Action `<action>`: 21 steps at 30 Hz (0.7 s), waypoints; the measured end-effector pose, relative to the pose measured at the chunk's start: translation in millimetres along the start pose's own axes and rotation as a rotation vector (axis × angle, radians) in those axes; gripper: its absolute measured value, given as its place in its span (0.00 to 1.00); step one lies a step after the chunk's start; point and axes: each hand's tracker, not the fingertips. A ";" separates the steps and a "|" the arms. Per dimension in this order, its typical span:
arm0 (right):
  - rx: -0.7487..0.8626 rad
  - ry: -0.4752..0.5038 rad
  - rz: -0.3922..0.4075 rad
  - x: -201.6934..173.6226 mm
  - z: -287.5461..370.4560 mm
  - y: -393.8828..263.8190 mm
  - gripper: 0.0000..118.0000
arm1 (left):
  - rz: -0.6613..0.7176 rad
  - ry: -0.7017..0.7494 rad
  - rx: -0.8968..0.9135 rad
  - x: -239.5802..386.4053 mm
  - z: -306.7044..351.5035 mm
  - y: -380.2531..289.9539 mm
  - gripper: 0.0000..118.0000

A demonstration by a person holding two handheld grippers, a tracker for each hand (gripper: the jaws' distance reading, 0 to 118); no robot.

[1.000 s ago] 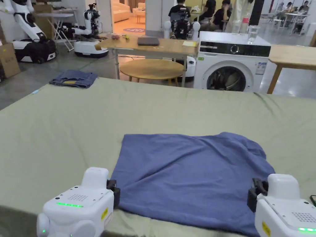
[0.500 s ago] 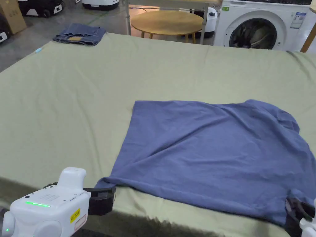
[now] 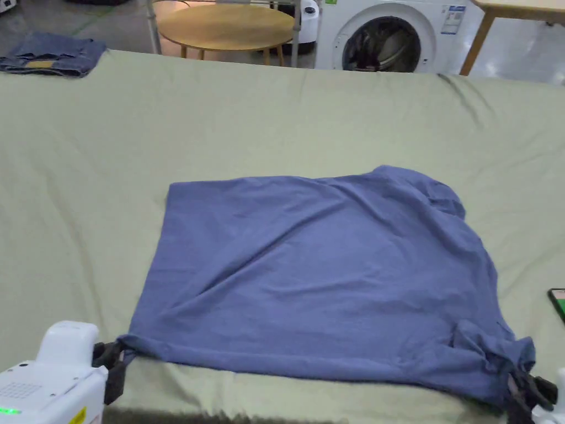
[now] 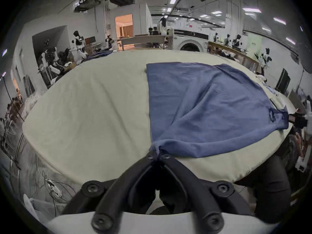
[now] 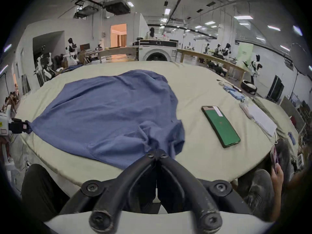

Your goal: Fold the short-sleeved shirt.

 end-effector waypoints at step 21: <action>0.070 0.099 -0.097 9.8 7.3 28.3 0.03 | -0.020 0.047 0.048 8.2 39.2 38.6 0.00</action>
